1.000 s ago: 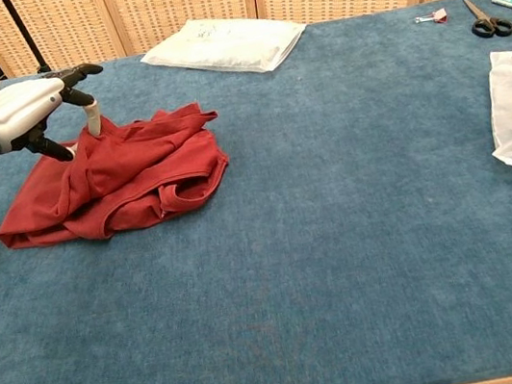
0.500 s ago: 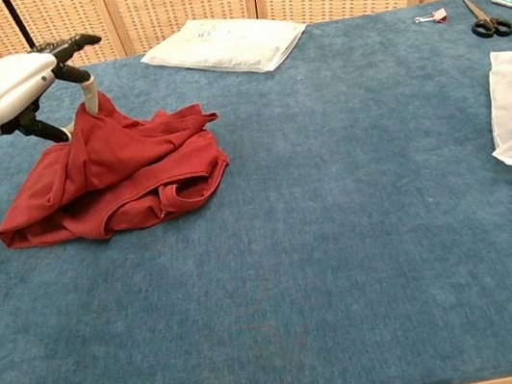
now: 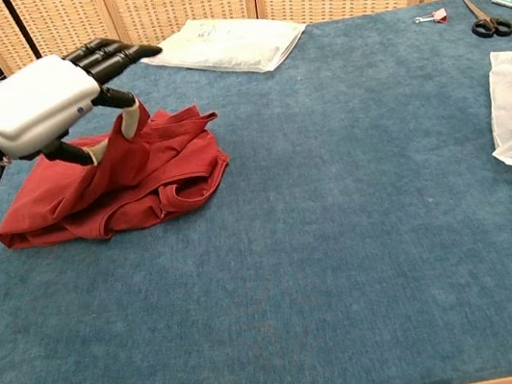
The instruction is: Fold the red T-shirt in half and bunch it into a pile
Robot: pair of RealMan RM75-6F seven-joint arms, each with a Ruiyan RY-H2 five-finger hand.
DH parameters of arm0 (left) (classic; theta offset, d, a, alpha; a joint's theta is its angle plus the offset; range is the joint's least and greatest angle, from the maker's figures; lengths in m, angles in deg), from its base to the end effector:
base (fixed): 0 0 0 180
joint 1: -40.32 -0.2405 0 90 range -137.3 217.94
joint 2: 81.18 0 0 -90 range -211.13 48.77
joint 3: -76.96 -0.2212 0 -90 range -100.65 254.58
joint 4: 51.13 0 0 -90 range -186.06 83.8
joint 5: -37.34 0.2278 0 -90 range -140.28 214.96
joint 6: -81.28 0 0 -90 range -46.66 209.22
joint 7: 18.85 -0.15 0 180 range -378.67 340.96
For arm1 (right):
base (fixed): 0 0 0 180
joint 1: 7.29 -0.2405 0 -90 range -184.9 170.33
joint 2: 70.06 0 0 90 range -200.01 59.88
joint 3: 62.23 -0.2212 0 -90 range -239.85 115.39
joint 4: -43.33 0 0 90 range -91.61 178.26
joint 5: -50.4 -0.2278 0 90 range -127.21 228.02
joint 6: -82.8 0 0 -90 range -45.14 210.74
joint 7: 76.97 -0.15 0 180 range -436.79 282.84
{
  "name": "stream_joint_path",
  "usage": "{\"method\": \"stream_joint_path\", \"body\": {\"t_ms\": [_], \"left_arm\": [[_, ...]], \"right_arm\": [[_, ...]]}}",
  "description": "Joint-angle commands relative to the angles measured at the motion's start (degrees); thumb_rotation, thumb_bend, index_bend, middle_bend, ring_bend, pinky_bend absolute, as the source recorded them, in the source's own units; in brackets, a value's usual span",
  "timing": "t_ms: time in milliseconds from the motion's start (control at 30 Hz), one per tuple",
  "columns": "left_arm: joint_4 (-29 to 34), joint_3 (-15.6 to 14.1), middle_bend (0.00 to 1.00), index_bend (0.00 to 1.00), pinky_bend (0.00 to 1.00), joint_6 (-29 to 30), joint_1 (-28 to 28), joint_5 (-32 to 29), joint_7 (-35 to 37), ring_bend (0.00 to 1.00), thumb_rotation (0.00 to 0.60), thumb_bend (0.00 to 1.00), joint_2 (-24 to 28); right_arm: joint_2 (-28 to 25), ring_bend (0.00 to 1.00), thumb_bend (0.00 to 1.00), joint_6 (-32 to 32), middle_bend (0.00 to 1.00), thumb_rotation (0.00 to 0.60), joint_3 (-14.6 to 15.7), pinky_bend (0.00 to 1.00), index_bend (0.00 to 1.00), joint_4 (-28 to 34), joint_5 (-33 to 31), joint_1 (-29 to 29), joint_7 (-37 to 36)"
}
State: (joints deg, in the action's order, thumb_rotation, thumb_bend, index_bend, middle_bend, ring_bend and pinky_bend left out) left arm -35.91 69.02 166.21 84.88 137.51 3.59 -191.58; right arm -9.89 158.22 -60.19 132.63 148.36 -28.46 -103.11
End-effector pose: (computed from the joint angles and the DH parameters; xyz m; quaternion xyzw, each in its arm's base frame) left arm -0.1780 0.3625 -0.0167 -0.8098 -0.0636 -0.4702 0.3451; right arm -0.2424 -0.2378 0.1073 0.6836 -0.4358 0.4609 0.3611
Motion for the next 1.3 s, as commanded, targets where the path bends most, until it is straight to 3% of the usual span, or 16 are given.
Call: {"method": "stream_joint_path", "body": {"t_ms": [33, 567, 900, 967, 1033, 1100, 1300], "left_arm": [[0.16, -1.07, 0.0, 0.69, 0.0, 1.12, 0.3, 1.31, -1.49, 0.0, 0.6, 0.48, -0.16], [-0.89, -6.06, 0.0, 0.69, 0.0, 4.01, 0.74, 6.77, -6.86, 0.0, 0.6, 0.48, 0.07], [-1.04, -7.9, 0.0, 0.69, 0.0, 4.62, 1.33, 8.8, -8.3, 0.0, 0.6, 0.42, -0.51], [-1.23, -8.34, 0.0, 0.59, 0.0, 4.61, 1.54, 9.29, -8.81, 0.0, 0.6, 0.38, -0.65], [-1.47, -8.64, 0.0, 0.26, 0.0, 4.28, 1.74, 9.6, -9.37, 0.0, 0.6, 0.28, -0.73], [-1.49, -8.73, 0.0, 0.03, 0.0, 3.29, 1.82, 9.55, -9.57, 0.0, 0.6, 0.21, -0.71], [0.23, -5.61, 0.0, 0.0, 0.0, 3.17, 1.94, 6.44, -8.62, 0.0, 0.6, 0.18, -0.76]], "right_arm": [[0.01, 0.0, 0.0, -0.07, 0.0, 0.6, 0.03, 0.0, 0.0, 0.02, 0.02, -0.03, 0.04], [0.02, 0.0, 0.0, -0.09, 0.0, 0.6, 0.2, 0.0, 0.0, 0.2, 0.23, -0.04, 0.33], [0.11, 0.0, 0.0, -0.24, 0.0, 0.6, 0.27, 0.0, 0.0, 0.19, 0.27, -0.12, 0.42], [0.07, 0.0, 0.0, -0.21, 0.0, 0.6, 0.27, 0.0, 0.0, 0.19, 0.26, -0.11, 0.37], [0.01, 0.0, 0.0, -0.14, 0.0, 0.6, 0.27, 0.0, 0.0, 0.22, 0.27, -0.09, 0.27], [-0.03, 0.0, 0.0, -0.09, 0.0, 0.6, 0.29, 0.0, 0.0, 0.22, 0.3, -0.08, 0.2], [-0.09, 0.0, 0.0, 0.05, 0.0, 0.6, 0.38, 0.0, 0.0, 0.22, 0.51, -0.05, 0.16]]}}
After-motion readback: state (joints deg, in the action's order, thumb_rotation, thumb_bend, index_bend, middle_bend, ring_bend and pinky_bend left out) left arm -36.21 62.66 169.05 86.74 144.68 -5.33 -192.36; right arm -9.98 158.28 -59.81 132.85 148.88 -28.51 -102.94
